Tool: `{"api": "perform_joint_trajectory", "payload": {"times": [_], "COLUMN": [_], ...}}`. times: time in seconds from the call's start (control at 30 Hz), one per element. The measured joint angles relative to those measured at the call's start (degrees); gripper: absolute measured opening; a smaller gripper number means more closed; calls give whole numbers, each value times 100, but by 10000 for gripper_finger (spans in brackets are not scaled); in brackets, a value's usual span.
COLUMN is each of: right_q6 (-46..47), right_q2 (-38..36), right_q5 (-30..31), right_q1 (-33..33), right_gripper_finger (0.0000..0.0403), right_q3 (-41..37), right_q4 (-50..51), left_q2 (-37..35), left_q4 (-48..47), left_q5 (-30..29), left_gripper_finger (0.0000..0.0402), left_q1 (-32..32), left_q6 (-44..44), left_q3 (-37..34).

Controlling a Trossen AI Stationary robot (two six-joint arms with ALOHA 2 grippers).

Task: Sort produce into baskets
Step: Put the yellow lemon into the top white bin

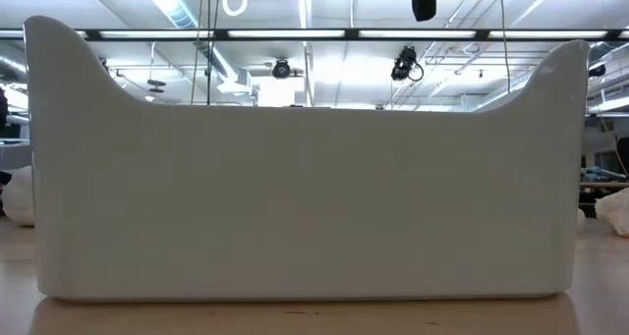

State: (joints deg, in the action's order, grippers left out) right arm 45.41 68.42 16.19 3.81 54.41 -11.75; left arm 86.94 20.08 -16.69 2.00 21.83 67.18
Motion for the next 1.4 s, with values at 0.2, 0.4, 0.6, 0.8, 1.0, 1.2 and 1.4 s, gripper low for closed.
{"api": "perform_joint_trajectory", "payload": {"times": [0.2, 0.4, 0.6, 0.8, 1.0, 1.2, 1.4], "right_q6": [4, 153, 284, 413, 409, 564, 313], "right_q2": [-17, -24, -174, -463, -495, -354, -269], "right_q5": [25, 46, 675, 947, 713, -567, -1186], "right_q1": [-68, -216, -446, -666, -967, -1584, -1984], "right_gripper_finger": [195, 210, 251, 262, 261, 261, 261], "right_q3": [2, 4, 2, 0, -2, -6, -8], "right_q4": [-48, -48, 538, 1635, 2017, 2924, 3509], "left_q2": [-35, -35, -250, -718, -703, -433, -245], "left_q4": [9, -100, -715, -2657, -4111, -4587, -4805], "left_q5": [-166, -319, -1587, -1661, -982, 127, 234], "left_gripper_finger": [318, 271, 288, 285, 284, 283, 287], "left_q1": [2, -2, -333, -1355, -2512, -3541, -4071], "left_q6": [-32, -140, -1314, -2859, -3295, -3995, -5202], "left_q3": [12, 106, 127, 125, 116, -120, -364]}}
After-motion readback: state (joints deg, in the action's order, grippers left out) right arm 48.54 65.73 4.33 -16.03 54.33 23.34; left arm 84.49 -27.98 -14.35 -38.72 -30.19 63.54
